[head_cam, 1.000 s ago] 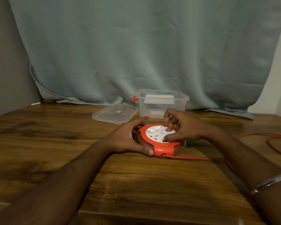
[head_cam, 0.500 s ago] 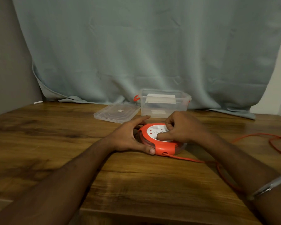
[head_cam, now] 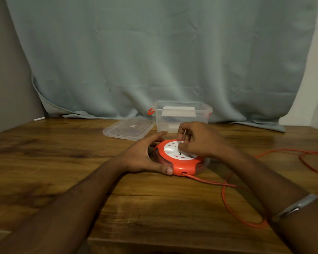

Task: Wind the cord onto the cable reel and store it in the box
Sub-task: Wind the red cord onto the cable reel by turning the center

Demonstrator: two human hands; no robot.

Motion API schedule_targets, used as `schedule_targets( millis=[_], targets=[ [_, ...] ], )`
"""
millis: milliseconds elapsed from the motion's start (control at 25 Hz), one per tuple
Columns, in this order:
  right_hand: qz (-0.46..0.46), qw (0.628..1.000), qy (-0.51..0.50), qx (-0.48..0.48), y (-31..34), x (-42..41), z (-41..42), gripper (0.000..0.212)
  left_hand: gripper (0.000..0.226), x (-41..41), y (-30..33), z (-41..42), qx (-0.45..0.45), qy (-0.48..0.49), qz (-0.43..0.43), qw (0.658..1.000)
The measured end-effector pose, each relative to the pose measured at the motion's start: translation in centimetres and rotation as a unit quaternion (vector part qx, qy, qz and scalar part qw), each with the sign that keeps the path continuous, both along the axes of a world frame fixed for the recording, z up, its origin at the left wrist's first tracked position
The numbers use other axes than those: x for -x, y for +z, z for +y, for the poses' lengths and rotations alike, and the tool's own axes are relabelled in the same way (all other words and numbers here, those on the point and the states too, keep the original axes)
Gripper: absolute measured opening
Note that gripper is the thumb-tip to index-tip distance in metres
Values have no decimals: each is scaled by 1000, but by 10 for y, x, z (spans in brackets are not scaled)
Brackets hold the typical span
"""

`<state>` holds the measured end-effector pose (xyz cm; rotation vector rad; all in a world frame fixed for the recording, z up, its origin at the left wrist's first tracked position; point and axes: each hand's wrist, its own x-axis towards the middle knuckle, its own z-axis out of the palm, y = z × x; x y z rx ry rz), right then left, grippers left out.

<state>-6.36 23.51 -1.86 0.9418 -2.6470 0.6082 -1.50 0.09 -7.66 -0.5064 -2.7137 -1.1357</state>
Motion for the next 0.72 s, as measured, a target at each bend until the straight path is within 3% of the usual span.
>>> schedule_targets(
  millis=[280, 360, 520, 720],
  targets=[
    [-162, 975, 150, -13, 3, 26, 32, 51, 128, 0, 1, -1, 0, 2, -16, 1000],
    [-161, 976, 148, -10, 3, 30, 34, 56, 128, 1, 0, -1, -4, 3, -17, 1000],
    [-151, 981, 125, 18, -3, 27, 28, 42, 127, 2, 0, -1, -2, -1, -24, 1000],
    [-55, 997, 55, -15, -9, 18, 12, 46, 127, 1, -1, -1, -6, 1, -18, 1000]
  ],
)
